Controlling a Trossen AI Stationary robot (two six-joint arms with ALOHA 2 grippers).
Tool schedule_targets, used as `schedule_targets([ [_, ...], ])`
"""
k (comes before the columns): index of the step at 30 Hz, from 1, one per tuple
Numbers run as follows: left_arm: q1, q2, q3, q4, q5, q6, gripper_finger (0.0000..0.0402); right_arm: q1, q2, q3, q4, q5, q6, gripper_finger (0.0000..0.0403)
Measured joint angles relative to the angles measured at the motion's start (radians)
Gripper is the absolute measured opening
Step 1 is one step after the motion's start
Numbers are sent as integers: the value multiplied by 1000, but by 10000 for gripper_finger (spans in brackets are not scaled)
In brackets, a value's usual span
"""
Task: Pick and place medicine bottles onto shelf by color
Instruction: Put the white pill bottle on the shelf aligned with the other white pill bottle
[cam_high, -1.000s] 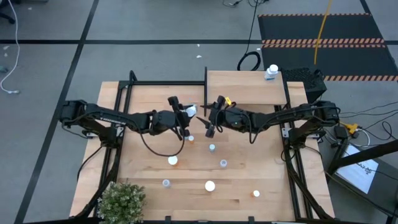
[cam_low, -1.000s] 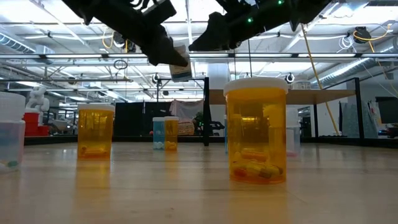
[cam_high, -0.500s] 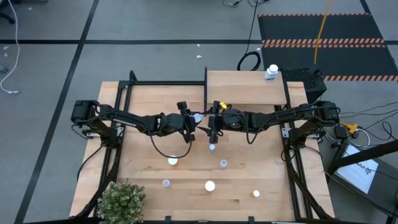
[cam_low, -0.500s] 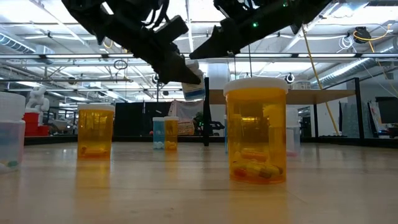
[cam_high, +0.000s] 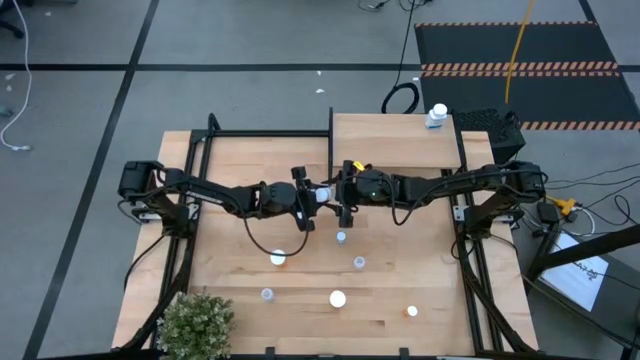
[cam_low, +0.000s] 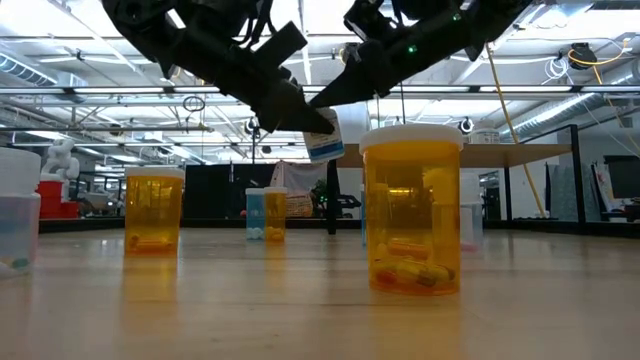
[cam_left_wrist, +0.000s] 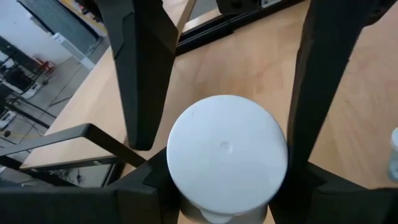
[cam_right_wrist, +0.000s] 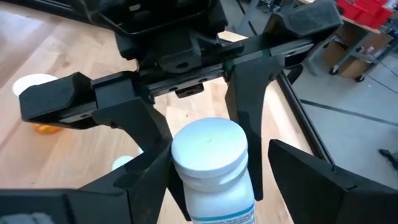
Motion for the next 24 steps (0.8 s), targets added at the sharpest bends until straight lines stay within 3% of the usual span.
schedule_targets([
  [15, 28, -1, 0, -39, 77, -117, 179, -1, 0, -2, -31, -5, 12, 199],
  [24, 43, -1, 0, -64, 126, -188, 179, -2, -1, -35, -44, 15, 47, 190],
])
